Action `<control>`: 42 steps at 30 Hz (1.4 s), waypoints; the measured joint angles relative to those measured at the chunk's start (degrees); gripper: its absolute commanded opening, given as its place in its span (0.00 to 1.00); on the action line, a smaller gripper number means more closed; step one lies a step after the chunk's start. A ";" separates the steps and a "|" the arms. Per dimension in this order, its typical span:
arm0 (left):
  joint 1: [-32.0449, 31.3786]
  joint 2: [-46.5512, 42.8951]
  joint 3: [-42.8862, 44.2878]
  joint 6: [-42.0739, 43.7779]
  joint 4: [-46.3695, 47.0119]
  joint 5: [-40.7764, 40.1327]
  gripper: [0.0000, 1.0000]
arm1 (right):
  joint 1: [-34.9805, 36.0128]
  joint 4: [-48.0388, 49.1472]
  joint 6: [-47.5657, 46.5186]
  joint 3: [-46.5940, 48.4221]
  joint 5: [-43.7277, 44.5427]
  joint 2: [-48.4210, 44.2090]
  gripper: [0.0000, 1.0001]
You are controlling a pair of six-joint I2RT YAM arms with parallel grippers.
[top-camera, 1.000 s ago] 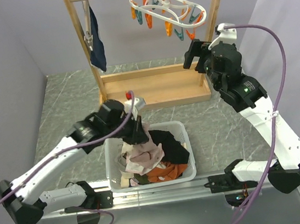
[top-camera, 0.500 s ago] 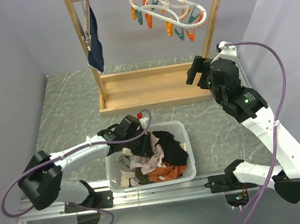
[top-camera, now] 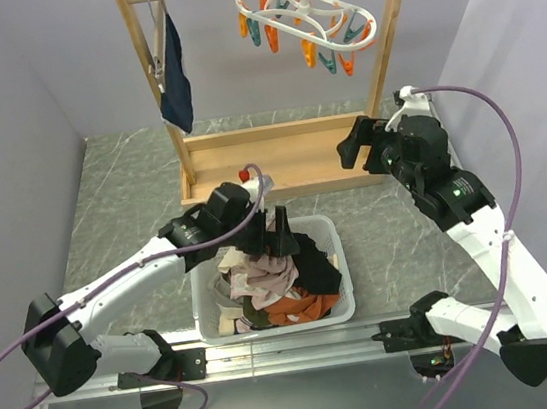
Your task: Remove the underwear clipped to the hanger
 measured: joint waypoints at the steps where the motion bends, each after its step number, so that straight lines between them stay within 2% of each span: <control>1: 0.07 -0.28 1.18 0.20 -0.72 -0.66 0.99 | -0.33 0.04 0.13 0.04 -1.36 0.46 1.00; 7: 0.09 -1.95 4.28 1.60 -4.02 -2.93 0.99 | -0.61 -1.81 1.92 0.07 -8.17 4.72 1.00; 13: 0.20 -2.19 7.41 2.84 -8.28 -6.58 1.00 | -0.61 -1.79 2.99 -0.68 -11.13 3.02 1.00; 22: 4.15 -2.97 20.33 6.32 -9.97 -8.70 1.00 | -0.61 -3.06 6.12 4.70 -11.54 5.05 1.00; 30: 9.11 -7.65 21.00 7.15 -7.76 -8.68 1.00 | -0.61 -3.23 6.12 9.75 -12.61 5.22 1.00; 42: 13.27 -9.68 22.38 7.06 -2.43 -9.20 0.99 | -0.61 -3.45 6.32 10.40 -14.21 5.03 1.00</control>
